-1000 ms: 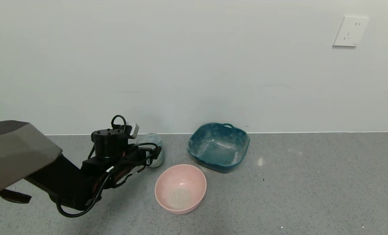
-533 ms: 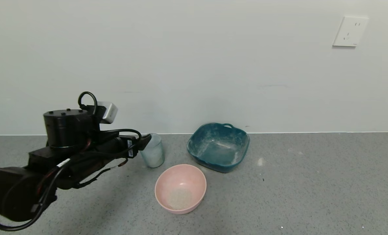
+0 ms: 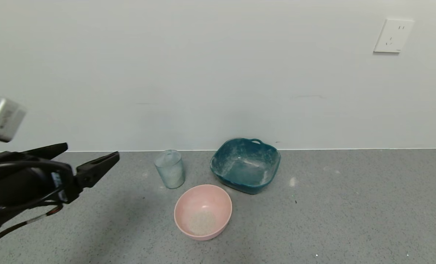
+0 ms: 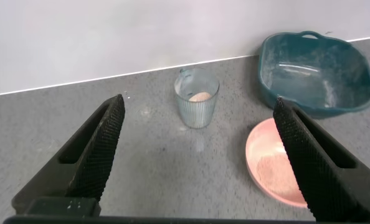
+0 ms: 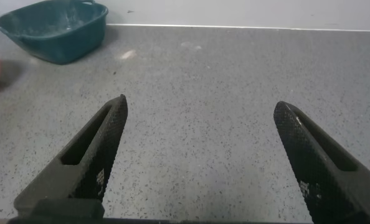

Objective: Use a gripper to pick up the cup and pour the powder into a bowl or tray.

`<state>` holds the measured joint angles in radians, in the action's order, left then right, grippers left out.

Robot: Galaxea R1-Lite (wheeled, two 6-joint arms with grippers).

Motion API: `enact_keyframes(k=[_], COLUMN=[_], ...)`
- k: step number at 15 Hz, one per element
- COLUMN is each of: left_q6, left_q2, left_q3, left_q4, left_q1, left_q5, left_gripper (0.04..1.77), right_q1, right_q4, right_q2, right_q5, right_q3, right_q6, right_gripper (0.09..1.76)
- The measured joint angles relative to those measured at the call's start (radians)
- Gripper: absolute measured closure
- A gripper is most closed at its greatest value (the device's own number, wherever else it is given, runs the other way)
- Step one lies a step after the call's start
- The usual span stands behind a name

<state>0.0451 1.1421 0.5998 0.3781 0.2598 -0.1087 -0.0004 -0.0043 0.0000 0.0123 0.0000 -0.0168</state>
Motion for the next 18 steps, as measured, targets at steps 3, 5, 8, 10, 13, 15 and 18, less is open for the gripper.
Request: enact_keyframes(k=[3,5,8,10,13,15,18], left_q6=[0.009,0.012,0.017,0.017,0.016,0.020,0.018], left_q2=[-0.224,-0.375,-0.605,-0.736,-0.827,-0.851,-0.869], left_q3=[-0.032,-0.043,-0.048,-0.053,-0.071,-0.075,-0.076], left_q4=[-0.149,-0.263,-0.438,-0.534,-0.564,-0.565,-0.564], left_q1=[0.000,-0.001,-0.008,-0.052,-0.158,-0.188,-0.255], left_q5=[0.000,-0.001,-0.005,-0.014,-0.038,-0.032,-0.026], left_gripper=[0.10,0.10,0.10,0.10,0.10,0.09,0.09], right_q1=[0.000,0.000,0.000,0.000,0.000,0.000,0.000], right_q4=[0.000,0.000,0.000,0.000,-0.001,-0.001,-0.002], right_q2=[0.000,0.000,0.000,0.000,0.000,0.000,0.000], right_q5=[0.000,0.000,0.000,0.000,0.000,0.000,0.002], right_q3=[0.000,0.000,0.000,0.000,0.000,0.000,0.000], right_q6=[0.000,0.000,0.000,0.000,-0.001,-0.002,-0.003], right_gripper=[0.14,0.14,0.14,0.14,0.14,0.14,0.14])
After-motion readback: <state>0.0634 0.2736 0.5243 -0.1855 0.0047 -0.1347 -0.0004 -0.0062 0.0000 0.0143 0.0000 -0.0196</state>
